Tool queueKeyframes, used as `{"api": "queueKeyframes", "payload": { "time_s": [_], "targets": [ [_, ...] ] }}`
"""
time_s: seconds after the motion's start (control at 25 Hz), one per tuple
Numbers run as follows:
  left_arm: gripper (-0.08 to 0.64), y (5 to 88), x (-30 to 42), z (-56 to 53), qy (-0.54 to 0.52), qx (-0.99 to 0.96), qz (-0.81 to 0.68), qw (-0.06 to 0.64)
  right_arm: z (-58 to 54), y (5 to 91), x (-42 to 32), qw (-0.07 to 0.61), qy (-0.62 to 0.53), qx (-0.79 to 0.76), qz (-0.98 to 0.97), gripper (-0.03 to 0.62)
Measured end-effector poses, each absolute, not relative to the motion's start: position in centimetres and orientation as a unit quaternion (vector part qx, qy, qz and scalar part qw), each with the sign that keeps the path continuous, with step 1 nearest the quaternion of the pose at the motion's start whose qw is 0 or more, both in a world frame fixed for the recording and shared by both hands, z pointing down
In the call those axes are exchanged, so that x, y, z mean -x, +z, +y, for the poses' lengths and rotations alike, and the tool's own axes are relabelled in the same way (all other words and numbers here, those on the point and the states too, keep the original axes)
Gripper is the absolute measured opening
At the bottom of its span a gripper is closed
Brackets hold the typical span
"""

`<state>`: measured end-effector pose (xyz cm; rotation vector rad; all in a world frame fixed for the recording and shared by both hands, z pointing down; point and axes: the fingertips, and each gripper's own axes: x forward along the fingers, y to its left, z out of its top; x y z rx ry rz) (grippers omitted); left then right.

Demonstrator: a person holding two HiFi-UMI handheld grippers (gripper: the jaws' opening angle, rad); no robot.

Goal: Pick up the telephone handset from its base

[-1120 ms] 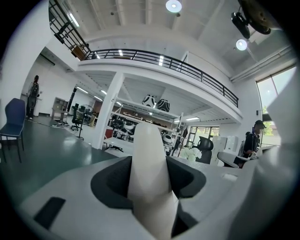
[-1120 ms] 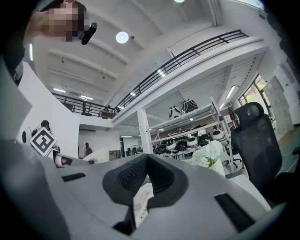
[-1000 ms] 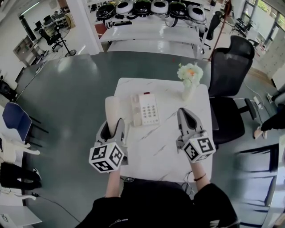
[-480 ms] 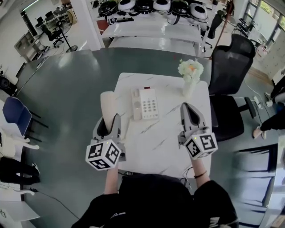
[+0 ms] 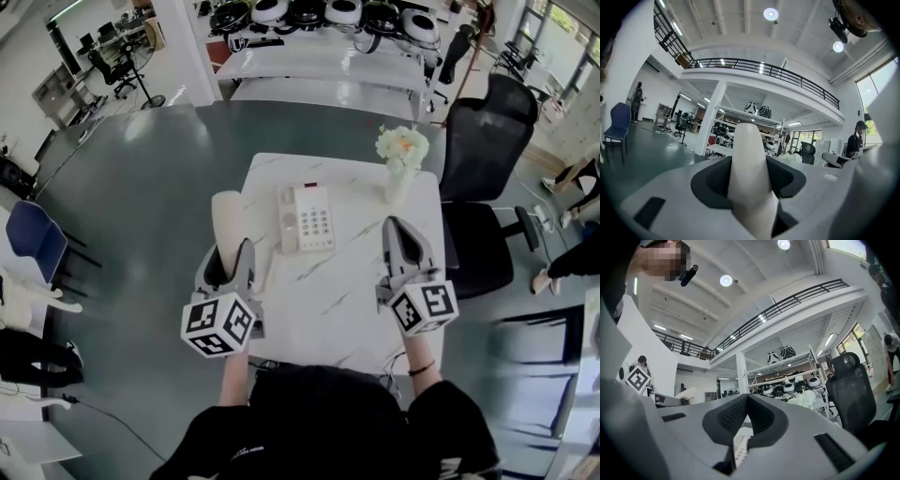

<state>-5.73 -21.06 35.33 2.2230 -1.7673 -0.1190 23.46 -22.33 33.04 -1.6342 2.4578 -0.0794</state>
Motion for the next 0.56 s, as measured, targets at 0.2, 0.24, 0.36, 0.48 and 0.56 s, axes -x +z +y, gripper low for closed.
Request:
{"api": "queueKeyframes", "payload": {
  "time_s": [0.2,0.24,0.36,0.48,0.56],
  "targets": [
    [0.204,35.47,5.78,-20.89,-0.039,-0.771,-0.618,0.15,-22.11,32.88,-23.85,0.091,-0.022,0.555,0.826,-0.008],
    [0.204,35.49,5.83,-20.8,-0.039,-0.771,-0.618,0.15,-22.03,32.88,-23.91,0.092,-0.022,0.556,0.826,-0.009],
    [0.204,35.51,5.91,-20.73,-0.039,-0.771,-0.618,0.15,-21.89,32.86,-24.05,0.092,-0.02,0.558,0.824,-0.009],
    [0.204,35.59,5.99,-20.81,-0.039,-0.77,-0.619,0.151,-21.98,32.83,-24.13,0.092,-0.018,0.559,0.824,-0.008],
    [0.204,35.61,6.07,-20.84,-0.039,-0.768,-0.621,0.152,-22.03,32.77,-24.14,0.091,-0.017,0.56,0.824,-0.008]
  ]
}}
